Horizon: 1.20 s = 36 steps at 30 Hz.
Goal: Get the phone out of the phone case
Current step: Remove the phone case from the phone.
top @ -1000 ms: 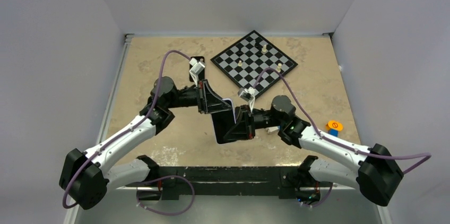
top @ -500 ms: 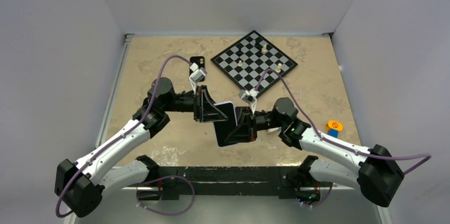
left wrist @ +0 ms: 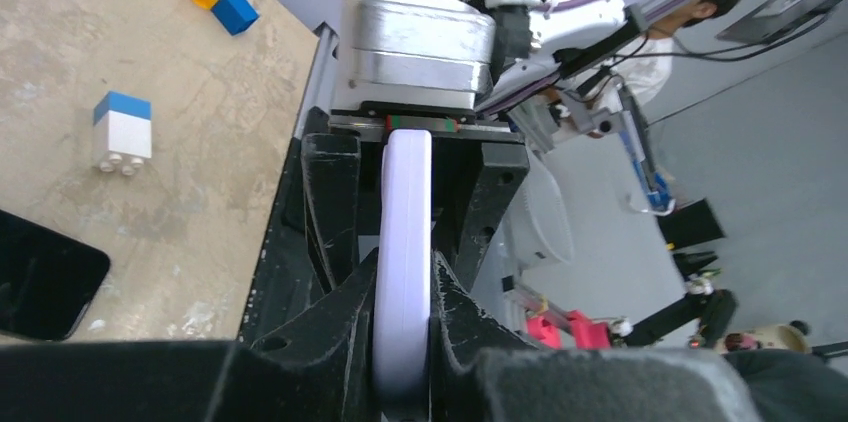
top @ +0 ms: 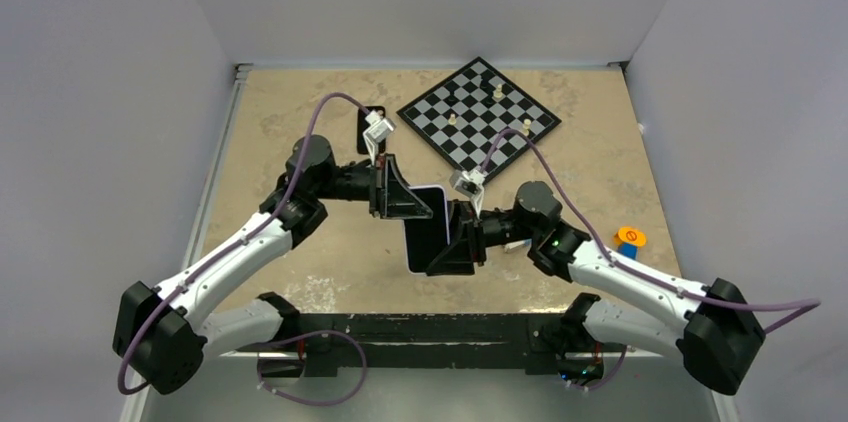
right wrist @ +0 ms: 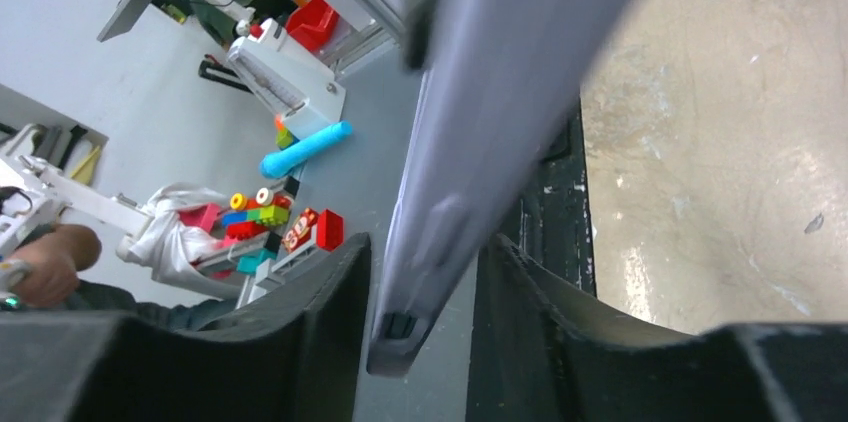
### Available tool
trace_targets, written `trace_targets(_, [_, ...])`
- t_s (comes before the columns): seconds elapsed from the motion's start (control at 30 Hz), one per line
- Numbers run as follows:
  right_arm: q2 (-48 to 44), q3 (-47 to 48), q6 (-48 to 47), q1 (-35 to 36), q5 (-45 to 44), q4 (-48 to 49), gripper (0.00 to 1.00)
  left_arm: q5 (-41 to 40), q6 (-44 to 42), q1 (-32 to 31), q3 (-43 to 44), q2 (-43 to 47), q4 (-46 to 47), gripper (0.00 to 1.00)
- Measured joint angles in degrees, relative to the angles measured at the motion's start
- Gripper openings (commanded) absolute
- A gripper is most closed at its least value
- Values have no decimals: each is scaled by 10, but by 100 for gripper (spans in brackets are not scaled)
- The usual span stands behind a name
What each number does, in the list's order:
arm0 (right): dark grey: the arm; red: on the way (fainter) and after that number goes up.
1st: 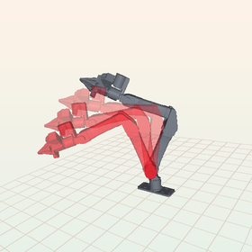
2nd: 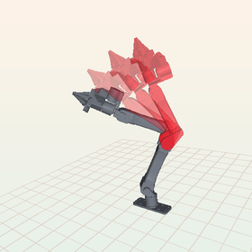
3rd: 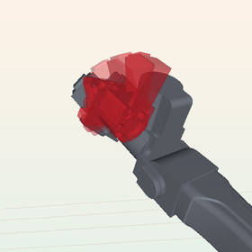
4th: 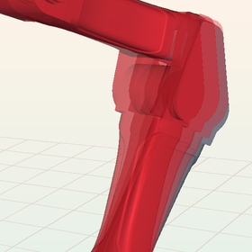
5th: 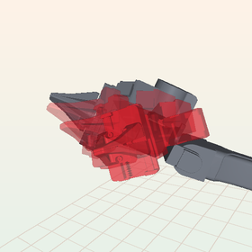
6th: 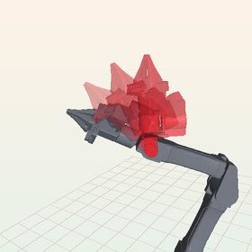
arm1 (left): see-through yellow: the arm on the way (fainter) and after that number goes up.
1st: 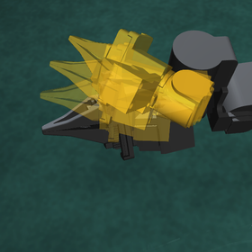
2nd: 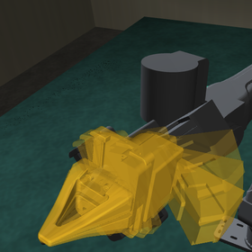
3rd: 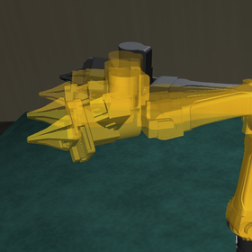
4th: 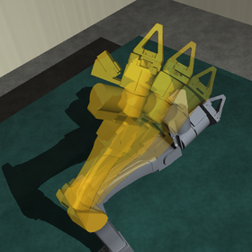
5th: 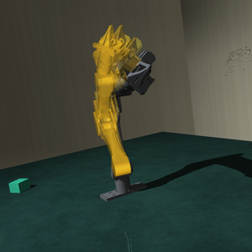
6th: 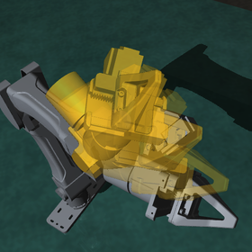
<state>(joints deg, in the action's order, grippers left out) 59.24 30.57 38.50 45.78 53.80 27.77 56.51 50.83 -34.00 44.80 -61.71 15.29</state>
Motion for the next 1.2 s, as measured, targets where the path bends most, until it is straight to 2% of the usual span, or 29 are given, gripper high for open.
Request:
trace_targets(0.1, [-25, 0, -13, 2, 8, -10, 53, 25, 76, 22, 4, -19, 53, 0])
trace_targets(0.3, [-66, -16, -9, 2, 26, 19, 52, 62, 260, 58, 3, -77, 231, 0])
trace_targets(0.47, [-67, -25, 10, 2, 35, 52, 50, 95, 319, 57, 3, -78, 297, 0])
trace_targets(0.6, [-64, -26, 24, 2, 40, 68, 49, 110, 295, 57, 3, -60, 262, 0])
trace_targets(0.8, [-57, -26, 39, 2, 43, 84, 48, 100, 137, 57, 38, -9, 49, 0])
trace_targets(0.87, [-51, -25, 42, 2, 43, 89, 47, 93, 101, 57, 48, -1, 8, 0])
trace_targets(1.2, [-2, 9, 41, 1, 38, 92, 36, 71, 27, 58, 52, 2, -78, 0])
